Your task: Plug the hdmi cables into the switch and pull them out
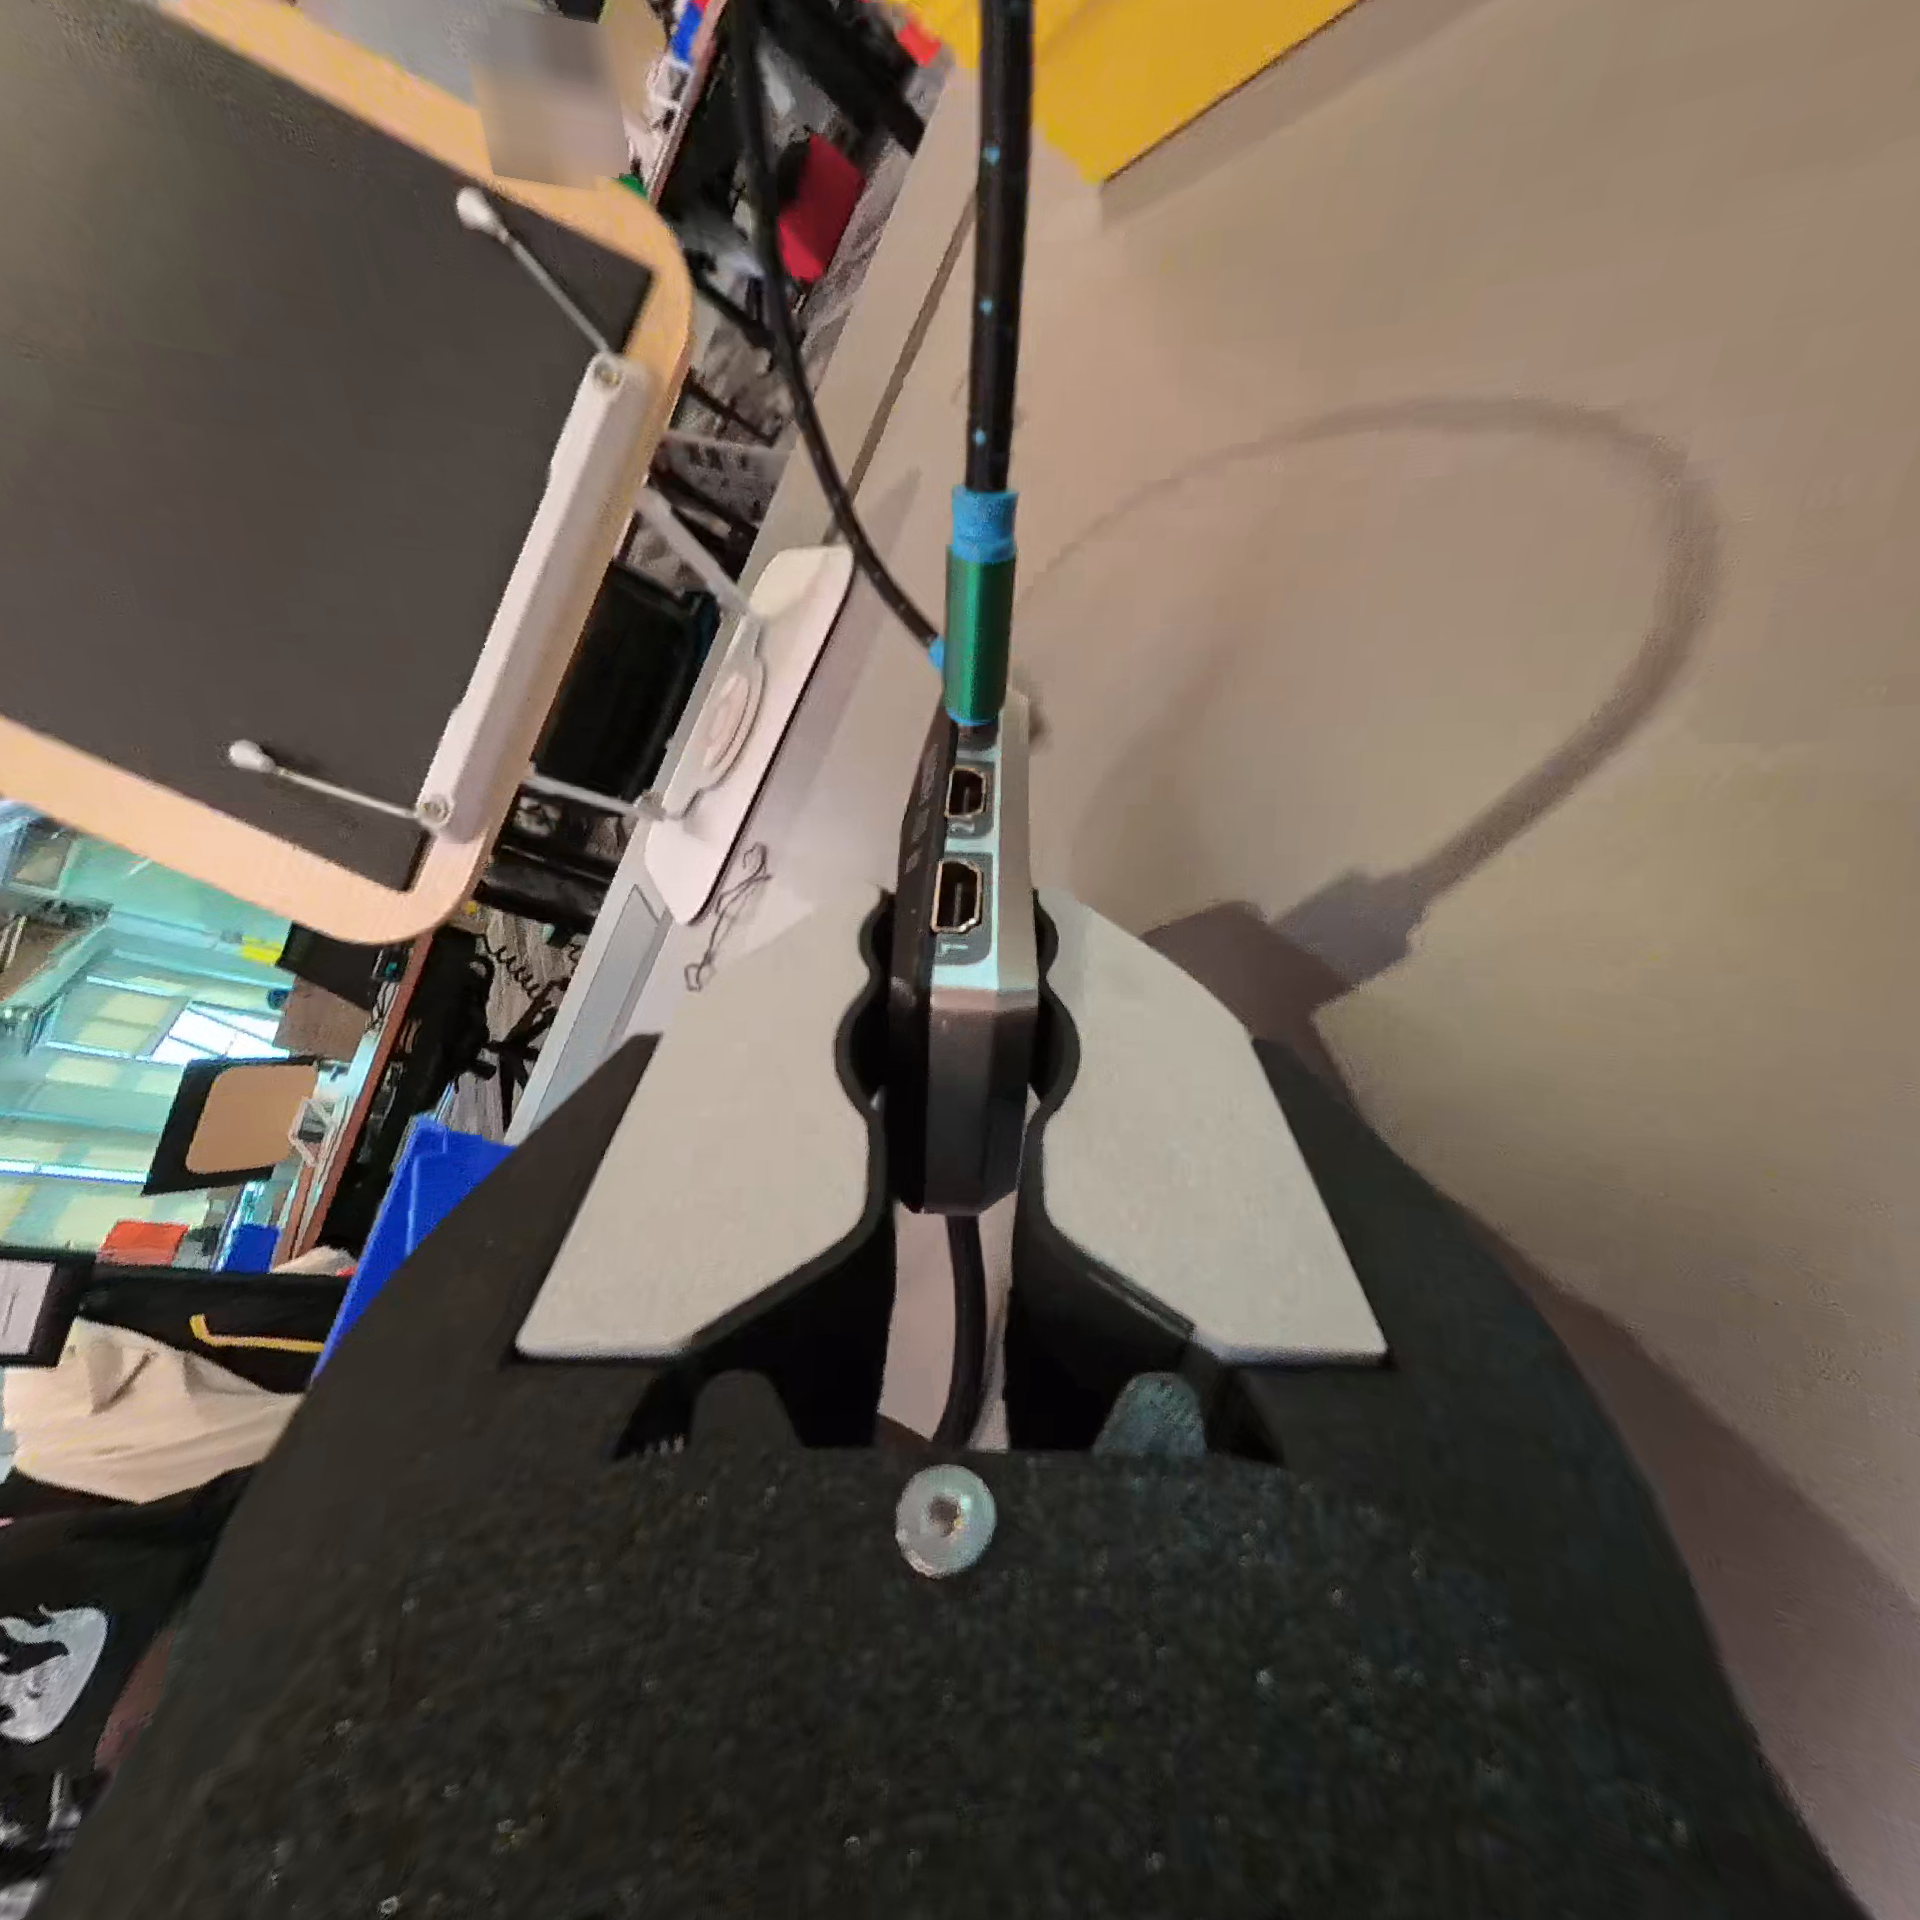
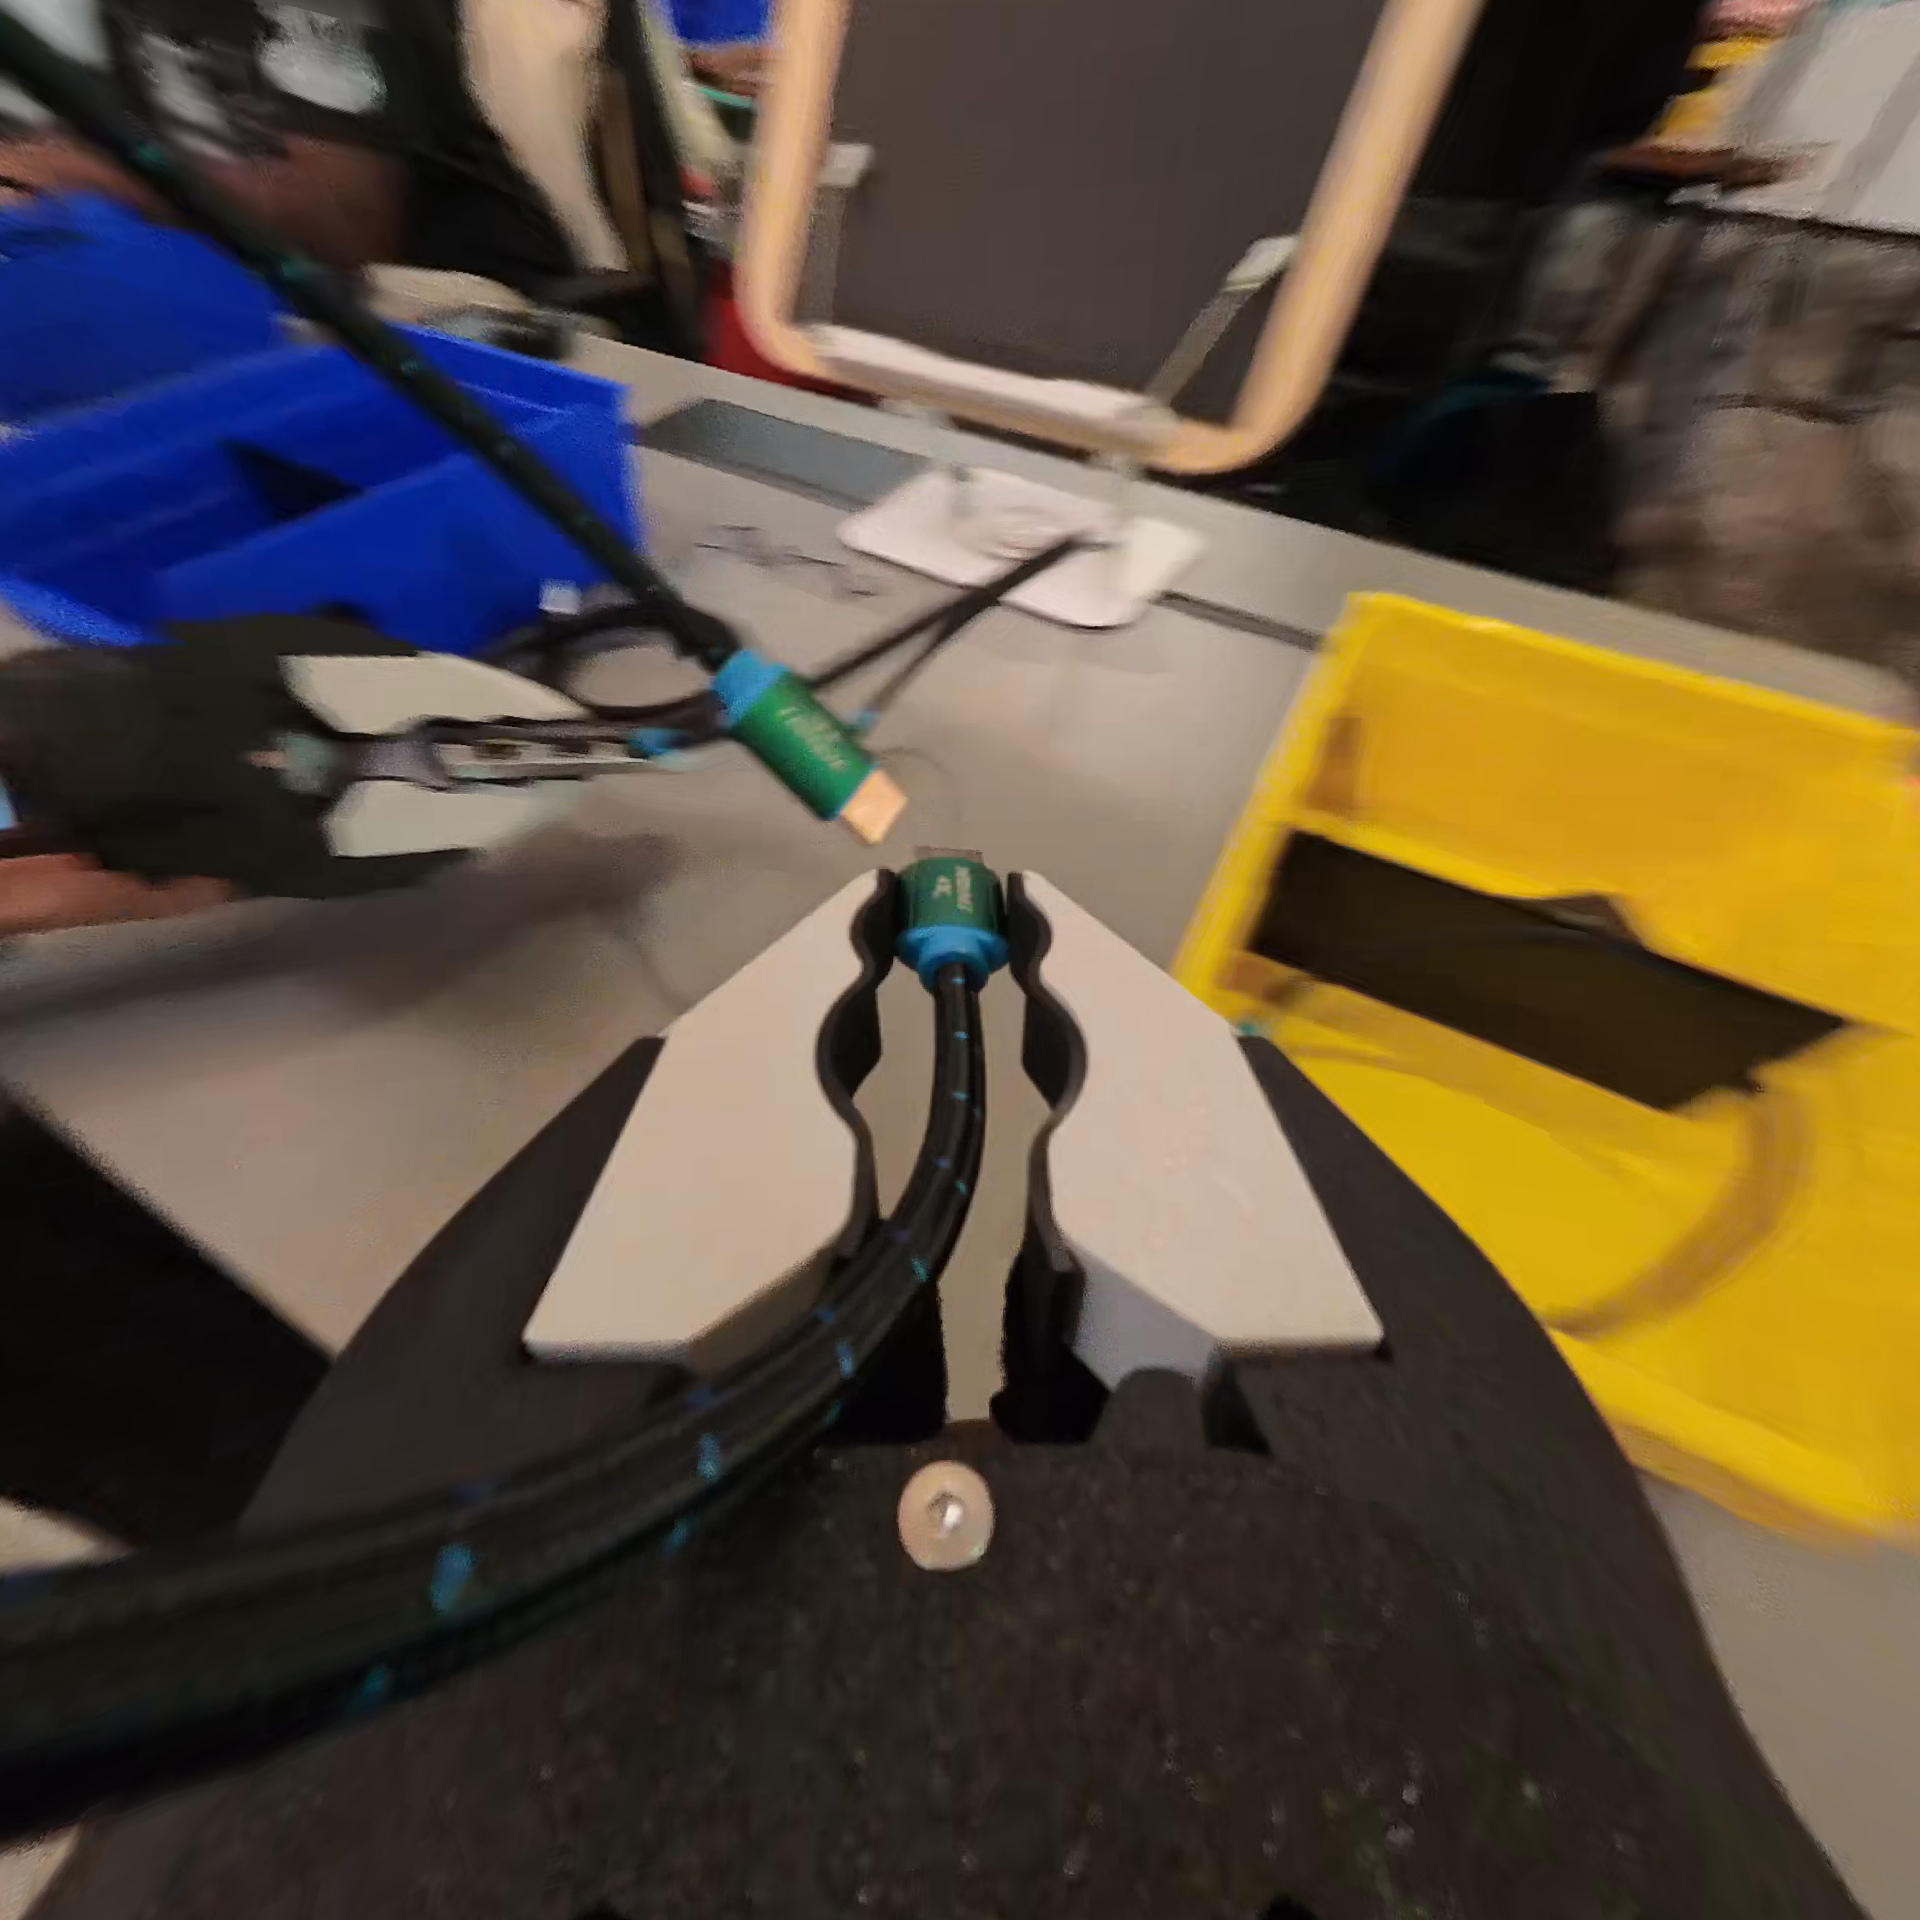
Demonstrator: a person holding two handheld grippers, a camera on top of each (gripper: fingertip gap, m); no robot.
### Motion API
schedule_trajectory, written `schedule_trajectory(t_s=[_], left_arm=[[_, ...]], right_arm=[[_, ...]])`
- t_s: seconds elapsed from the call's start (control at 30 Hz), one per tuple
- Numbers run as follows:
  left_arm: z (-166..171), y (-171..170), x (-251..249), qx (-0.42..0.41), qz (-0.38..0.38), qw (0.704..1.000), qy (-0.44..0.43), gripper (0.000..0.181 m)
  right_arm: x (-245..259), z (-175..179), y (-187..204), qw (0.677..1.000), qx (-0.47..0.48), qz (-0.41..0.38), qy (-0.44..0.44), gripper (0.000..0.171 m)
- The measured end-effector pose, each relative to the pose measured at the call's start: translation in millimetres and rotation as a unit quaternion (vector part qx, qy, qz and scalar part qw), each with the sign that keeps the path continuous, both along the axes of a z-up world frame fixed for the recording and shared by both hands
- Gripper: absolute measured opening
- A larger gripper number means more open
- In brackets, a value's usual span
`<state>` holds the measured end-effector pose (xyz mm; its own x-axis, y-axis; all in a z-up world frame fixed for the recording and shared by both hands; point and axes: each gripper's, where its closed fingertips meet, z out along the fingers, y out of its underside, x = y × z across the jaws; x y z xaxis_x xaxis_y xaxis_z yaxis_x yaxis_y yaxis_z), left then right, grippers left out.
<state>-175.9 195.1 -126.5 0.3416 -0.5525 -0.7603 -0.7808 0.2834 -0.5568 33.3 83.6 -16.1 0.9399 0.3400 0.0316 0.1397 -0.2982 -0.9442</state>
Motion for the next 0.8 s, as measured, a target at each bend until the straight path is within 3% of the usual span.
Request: schedule_trajectory(t_s=[0.17,0.3,0.43,0.53,0.67,0.8], left_arm=[[7.9,13.0,-16.1,-0.027,0.026,0.999,-0.035,0.022],[8.4,10.1,-15.5,-0.025,0.024,0.999,-0.031,0.022],[4.3,3.3,-11.7,-0.019,0.016,1.0,-0.009,0.022],[3.5,1.0,-8.4,-0.023,0.013,1.0,-0.004,0.022],[2.8,-1.5,-8.5,-0.032,0.012,0.999,-0.01,0.022],[-0.6,-3.2,-6.5,-0.036,0.009,0.999,-0.006,0.022]], right_arm=[[142.6,33.5,-5.2,0.97,-0.014,-0.178,-0.165,0.02],[207.9,12.6,16.8,0.915,-0.064,-0.239,-0.317,0.021],[231.1,-46.9,51.7,0.85,-0.164,-0.206,-0.457,0.02],[230.1,-88.4,74.2,0.82,-0.237,-0.152,-0.499,0.022],[220.9,-117.3,75.3,0.832,-0.301,-0.088,-0.457,0.022],[198.6,-129.1,54.6,0.852,-0.375,-0.002,-0.366,0.05]])
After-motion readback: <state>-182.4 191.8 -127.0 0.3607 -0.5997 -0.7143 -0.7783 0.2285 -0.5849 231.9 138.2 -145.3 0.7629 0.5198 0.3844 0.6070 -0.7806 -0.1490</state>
